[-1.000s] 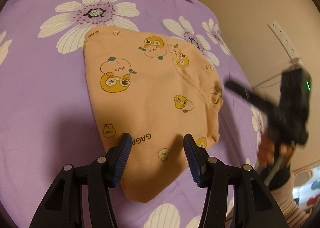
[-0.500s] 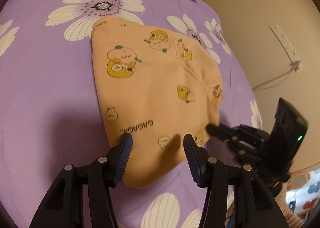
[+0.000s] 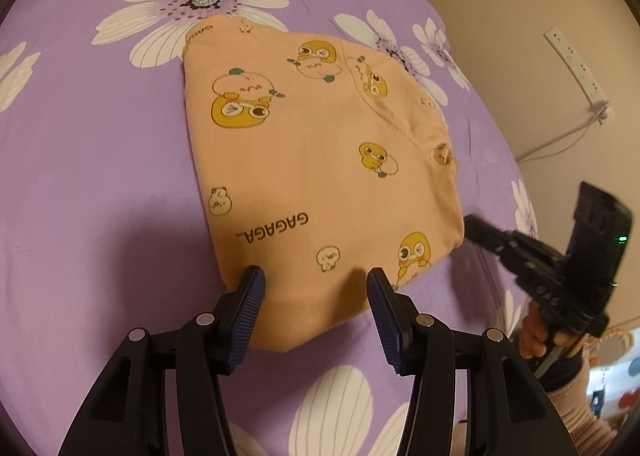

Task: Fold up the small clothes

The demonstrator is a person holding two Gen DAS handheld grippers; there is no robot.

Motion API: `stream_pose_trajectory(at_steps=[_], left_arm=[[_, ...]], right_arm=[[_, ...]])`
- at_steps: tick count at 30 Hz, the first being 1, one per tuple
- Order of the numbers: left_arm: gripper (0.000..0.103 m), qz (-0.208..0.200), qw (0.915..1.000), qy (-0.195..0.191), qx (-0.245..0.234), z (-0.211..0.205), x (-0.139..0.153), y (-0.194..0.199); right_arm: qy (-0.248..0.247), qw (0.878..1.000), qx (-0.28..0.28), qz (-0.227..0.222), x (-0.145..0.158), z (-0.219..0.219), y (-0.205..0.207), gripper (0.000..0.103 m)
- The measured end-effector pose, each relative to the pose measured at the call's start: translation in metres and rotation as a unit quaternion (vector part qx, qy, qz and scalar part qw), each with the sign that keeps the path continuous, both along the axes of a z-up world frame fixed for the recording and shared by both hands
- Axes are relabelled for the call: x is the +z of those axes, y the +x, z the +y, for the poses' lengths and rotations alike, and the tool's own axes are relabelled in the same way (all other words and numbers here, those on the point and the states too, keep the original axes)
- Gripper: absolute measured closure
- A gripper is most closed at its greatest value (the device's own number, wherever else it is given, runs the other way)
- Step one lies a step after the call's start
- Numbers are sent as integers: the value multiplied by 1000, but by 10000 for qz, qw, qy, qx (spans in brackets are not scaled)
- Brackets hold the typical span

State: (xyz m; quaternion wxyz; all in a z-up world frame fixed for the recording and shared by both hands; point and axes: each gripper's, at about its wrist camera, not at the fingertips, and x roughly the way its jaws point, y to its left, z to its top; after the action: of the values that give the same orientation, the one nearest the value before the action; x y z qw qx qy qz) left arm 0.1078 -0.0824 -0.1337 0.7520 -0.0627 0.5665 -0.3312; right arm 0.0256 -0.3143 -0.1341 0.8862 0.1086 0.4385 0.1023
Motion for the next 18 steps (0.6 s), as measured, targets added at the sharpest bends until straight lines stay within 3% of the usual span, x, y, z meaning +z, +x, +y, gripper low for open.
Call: stream_pose_trajectory(at_steps=[7, 14, 18], left_arm=[[51, -64, 9999, 98, 19, -5, -2, -3], [51, -52, 10000, 0, 61, -1, -6, -4], [51, -41, 9999, -68, 65, 1, -6, -4]], right_arm=[[-78, 9982, 317, -497, 25, 33, 10, 93], [-870, 9961, 159, 0, -7, 52, 26, 98], [-993, 9949, 147, -65, -10, 53, 20, 98]])
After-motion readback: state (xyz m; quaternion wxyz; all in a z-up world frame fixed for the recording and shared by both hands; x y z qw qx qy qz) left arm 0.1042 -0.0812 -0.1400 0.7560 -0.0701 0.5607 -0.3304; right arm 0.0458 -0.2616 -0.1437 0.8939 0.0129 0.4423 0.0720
